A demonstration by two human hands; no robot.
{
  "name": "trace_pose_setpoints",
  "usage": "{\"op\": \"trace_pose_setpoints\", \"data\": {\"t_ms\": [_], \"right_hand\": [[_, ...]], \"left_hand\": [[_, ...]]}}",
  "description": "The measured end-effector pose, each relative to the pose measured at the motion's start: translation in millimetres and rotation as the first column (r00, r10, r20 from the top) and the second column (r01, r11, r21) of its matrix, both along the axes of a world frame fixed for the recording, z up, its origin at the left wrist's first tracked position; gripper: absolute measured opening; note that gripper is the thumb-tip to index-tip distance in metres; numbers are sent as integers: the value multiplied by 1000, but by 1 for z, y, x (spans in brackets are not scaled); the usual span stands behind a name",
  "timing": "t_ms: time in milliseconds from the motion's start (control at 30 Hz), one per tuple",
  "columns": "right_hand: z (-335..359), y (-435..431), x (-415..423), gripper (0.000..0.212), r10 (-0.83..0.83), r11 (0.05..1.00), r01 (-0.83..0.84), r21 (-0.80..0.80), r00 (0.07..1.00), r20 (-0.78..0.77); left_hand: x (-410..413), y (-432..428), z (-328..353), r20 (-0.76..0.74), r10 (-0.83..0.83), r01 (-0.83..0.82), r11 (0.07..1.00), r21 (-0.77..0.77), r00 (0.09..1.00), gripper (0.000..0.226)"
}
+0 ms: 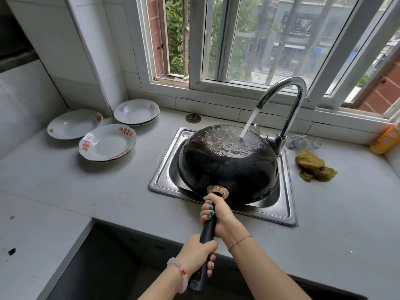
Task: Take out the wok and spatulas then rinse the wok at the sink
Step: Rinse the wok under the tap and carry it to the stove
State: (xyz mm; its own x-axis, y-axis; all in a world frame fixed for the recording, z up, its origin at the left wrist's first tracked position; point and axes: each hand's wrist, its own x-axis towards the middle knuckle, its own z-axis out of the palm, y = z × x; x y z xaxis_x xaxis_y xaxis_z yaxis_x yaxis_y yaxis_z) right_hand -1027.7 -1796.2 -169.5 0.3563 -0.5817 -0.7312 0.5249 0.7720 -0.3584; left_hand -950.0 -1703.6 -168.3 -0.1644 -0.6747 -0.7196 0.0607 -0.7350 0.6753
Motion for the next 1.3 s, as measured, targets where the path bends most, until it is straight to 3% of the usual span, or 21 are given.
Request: {"op": "trace_pose_setpoints", "data": {"t_ms": [333,633,933,1300], "right_hand": [[6,-3,2,41,-10,1000,10,-23,1000,8],[-1,6,3,37,7,996,-26,-89,979,-202],[6,0,12,34,1,991,-42,-129,952,-305],[21,-7,35,27,25,982,-95,-161,921,-389]], "left_hand": [[2,-4,4,-38,-22,22,1000,-2,999,7],[-1,-1,-7,-39,-19,20,999,50,999,9],[-4,-6,-2,184,-32,46,996,-72,982,11],[19,-13,14,16,-21,23,997,-74,1000,5]]}}
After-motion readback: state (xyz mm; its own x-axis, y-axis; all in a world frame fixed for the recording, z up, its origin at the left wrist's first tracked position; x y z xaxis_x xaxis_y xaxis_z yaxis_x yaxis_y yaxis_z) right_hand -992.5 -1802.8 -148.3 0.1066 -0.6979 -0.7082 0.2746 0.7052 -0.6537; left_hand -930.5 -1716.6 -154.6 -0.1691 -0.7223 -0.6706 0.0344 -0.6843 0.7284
